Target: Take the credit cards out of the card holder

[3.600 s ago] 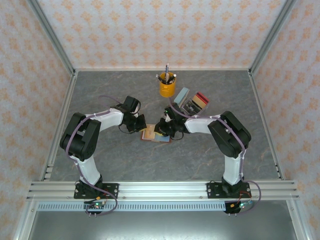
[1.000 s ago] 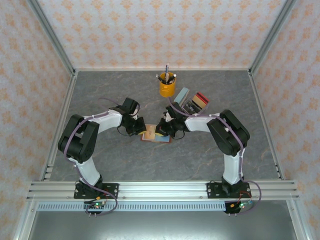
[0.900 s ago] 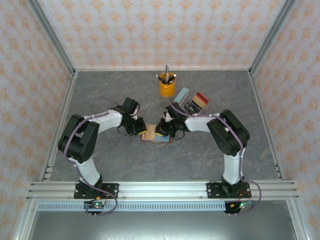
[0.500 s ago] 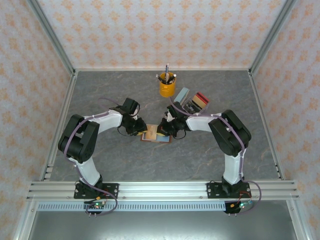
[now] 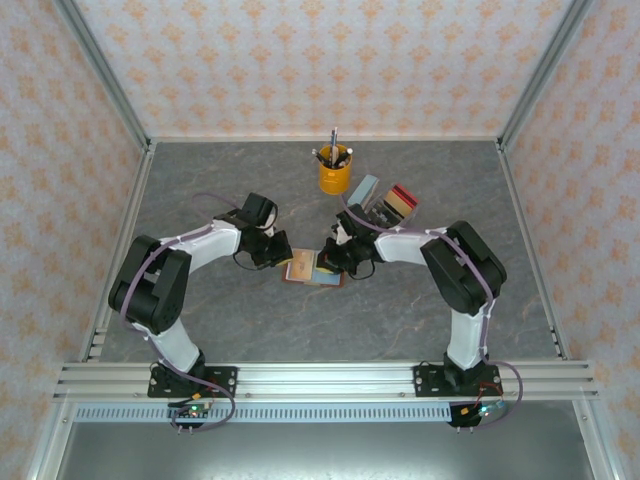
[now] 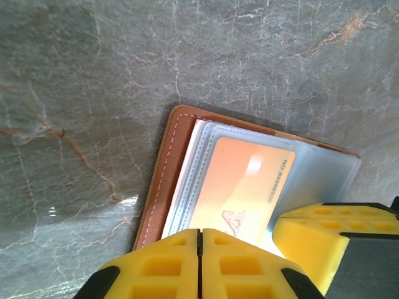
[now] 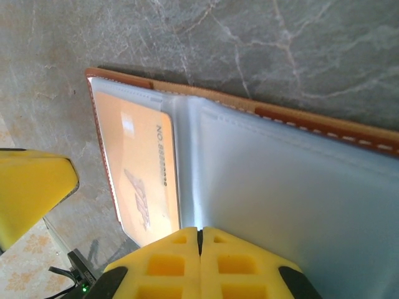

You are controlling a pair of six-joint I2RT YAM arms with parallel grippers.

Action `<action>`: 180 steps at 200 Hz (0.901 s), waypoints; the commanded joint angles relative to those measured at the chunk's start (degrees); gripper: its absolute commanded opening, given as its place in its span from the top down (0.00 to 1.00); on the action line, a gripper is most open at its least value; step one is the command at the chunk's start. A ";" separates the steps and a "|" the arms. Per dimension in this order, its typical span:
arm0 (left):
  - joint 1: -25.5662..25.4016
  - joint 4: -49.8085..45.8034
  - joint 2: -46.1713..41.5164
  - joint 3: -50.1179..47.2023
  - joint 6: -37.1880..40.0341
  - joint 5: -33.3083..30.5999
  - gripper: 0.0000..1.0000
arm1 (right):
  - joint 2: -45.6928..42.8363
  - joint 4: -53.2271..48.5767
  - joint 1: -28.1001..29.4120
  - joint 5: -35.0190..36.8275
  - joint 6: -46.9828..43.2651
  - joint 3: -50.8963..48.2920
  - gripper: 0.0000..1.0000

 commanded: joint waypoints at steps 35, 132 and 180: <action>-0.27 2.07 2.33 0.04 0.10 2.76 0.92 | -0.88 4.66 -0.42 -1.53 1.25 -0.73 0.83; -0.27 1.06 6.61 -0.79 -0.72 0.41 0.95 | 3.30 5.56 -0.42 -3.72 1.75 1.47 0.83; -0.27 1.37 6.97 -1.40 -0.89 0.29 0.95 | 4.19 9.18 -0.41 -6.03 3.22 1.12 0.88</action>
